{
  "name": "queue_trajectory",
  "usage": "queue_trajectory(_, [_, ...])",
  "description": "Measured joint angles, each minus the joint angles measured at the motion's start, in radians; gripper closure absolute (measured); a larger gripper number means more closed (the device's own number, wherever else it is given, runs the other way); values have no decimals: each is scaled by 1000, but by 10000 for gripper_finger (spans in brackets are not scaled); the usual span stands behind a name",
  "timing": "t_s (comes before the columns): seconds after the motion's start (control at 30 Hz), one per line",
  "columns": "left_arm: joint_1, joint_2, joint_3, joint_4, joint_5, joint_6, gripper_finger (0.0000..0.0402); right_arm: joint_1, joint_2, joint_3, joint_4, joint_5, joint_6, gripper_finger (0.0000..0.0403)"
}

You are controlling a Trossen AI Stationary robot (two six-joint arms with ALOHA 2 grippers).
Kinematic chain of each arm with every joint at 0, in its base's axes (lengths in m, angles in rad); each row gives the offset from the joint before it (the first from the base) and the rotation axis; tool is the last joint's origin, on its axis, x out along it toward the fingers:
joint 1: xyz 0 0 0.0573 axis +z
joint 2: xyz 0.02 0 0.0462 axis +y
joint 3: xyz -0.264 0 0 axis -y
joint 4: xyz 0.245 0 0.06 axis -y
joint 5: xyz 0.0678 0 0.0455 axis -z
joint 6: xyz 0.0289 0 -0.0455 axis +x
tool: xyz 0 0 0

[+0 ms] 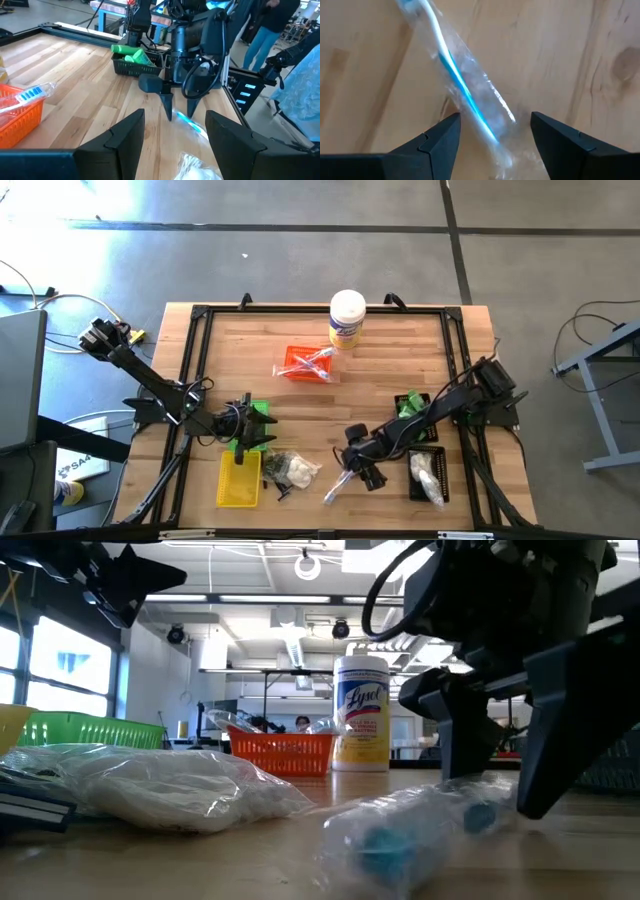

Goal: Pick & Place Travel size toiletries
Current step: Put the blue toothbrush into the orange bin

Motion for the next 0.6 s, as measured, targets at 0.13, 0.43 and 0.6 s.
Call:
queue_trajectory(0.13, [0,0,0,-1,0,0,195,7,21,2,6,5,1,168])
queue_trajectory(0.43, [0,0,0,-2,-7,0,195,12,24,1,32,19,-3,196])
queue_trajectory(0.6, [0,0,0,-9,-7,0,195,11,24,1,36,21,-2,249])
